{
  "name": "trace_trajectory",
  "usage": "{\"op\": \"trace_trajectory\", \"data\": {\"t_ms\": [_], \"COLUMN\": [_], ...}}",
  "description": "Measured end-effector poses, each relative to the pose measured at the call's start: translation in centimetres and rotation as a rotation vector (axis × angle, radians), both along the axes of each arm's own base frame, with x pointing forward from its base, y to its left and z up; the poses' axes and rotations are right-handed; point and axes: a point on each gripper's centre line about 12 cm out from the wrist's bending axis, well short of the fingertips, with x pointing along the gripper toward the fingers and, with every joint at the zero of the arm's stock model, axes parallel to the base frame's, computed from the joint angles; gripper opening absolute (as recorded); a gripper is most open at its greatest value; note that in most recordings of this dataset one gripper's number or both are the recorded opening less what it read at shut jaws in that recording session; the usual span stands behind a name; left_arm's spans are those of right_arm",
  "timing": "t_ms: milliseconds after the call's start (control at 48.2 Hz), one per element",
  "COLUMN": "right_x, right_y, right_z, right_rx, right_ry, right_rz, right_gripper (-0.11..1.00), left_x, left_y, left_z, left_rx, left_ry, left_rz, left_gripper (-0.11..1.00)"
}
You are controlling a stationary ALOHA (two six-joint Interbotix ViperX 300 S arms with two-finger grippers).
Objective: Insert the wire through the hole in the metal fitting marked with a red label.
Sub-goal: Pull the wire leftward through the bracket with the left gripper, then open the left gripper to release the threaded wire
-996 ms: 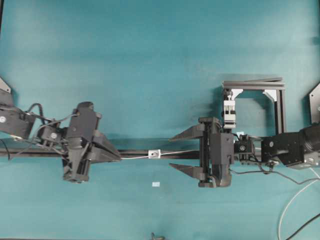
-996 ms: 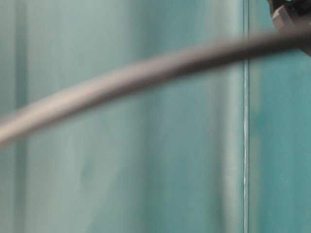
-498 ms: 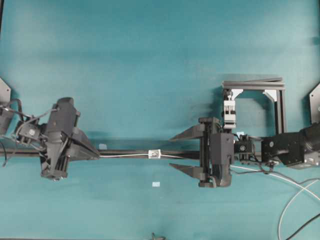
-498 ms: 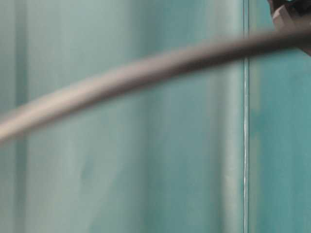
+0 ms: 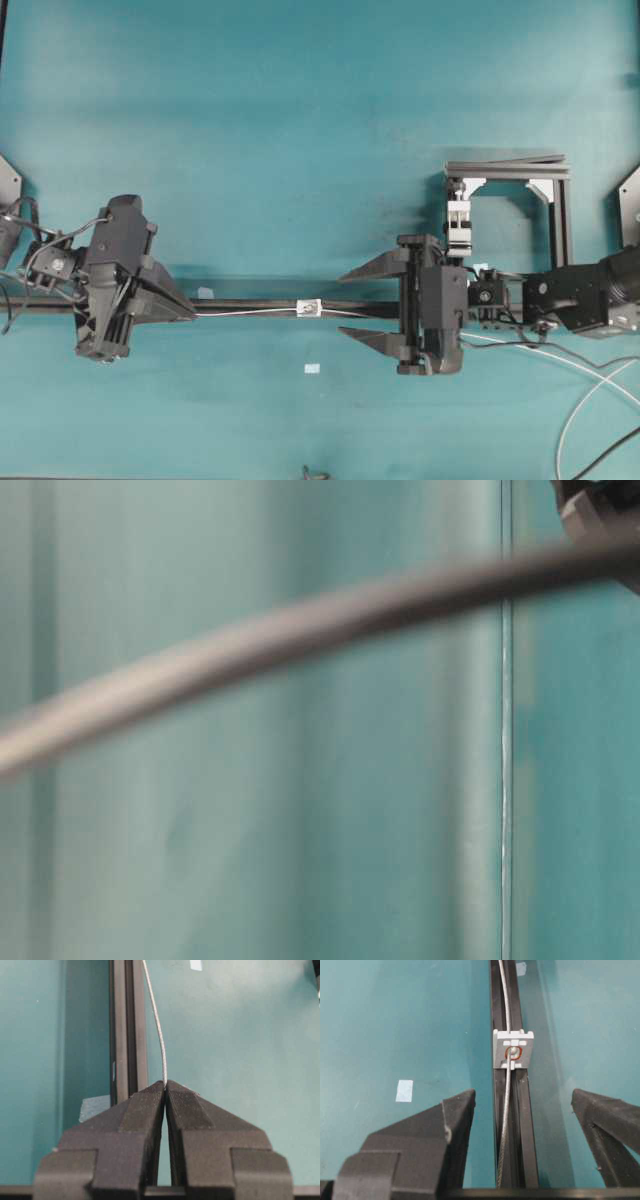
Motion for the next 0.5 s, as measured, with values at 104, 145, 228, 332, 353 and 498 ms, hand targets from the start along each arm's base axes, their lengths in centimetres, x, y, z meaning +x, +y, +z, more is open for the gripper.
{"op": "trace_trajectory", "data": {"t_ms": [104,145,228,332,353,498], "right_x": [0.04,0.06,0.01,0.04,0.06,0.00], "right_y": [0.02,-0.04,-0.05,0.02,-0.04,0.00], "right_z": [0.04,0.04,-0.02,0.04,0.04,0.00], "right_rx": [0.001,-0.001,0.000,0.001,0.001,0.000], "right_ry": [-0.001,-0.001,0.001,-0.001,-0.001,0.000], "right_rz": [0.000,-0.001,-0.001,0.000,-0.002,0.000], "right_gripper": [0.87,0.87,0.87,0.87,0.87,0.87], "left_x": [-0.04,-0.04,-0.04,-0.13,-0.13,-0.19], "left_y": [-0.08,-0.08,-0.08,-0.05,-0.05,-0.07], "left_z": [-0.01,-0.01,-0.01,-0.10,-0.10,-0.14], "left_rx": [0.001,0.003,0.003,0.002,0.004,0.003], "left_ry": [0.001,0.001,0.001,0.004,0.004,0.005], "left_rz": [-0.004,-0.005,-0.005,-0.004,-0.005,-0.006], "left_gripper": [-0.10,-0.10,-0.10,-0.10,-0.10,-0.04]}}
